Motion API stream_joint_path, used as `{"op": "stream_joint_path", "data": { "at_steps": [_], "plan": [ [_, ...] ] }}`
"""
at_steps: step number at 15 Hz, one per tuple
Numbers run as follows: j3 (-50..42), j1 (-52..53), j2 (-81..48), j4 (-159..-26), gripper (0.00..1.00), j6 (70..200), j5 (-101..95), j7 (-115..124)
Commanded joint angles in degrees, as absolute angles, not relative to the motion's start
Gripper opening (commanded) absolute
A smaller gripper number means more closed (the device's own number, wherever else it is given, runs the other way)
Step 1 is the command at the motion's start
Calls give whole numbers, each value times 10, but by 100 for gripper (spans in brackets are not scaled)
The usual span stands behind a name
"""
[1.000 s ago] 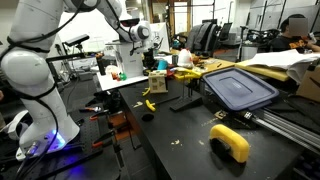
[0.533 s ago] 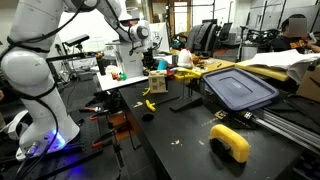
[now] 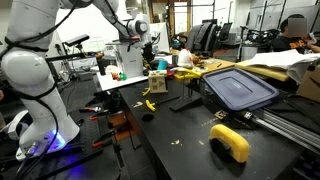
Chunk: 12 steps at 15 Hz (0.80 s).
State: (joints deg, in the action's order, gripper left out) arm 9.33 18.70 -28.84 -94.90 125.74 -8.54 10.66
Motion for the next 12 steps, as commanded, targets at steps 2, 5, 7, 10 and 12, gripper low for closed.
{"op": "stream_joint_path", "data": {
  "at_steps": [2,5,7,10,12],
  "plan": [
    [91,188,-240,-994,4,1278,-61,147],
    [89,186,-222,-1018,4,1314,-43,190],
    [85,185,-207,-1046,4,1354,-27,229],
    [70,190,-179,-1101,4,1418,-21,300],
    [59,199,-143,-1152,4,1458,-27,363]
  ]
}}
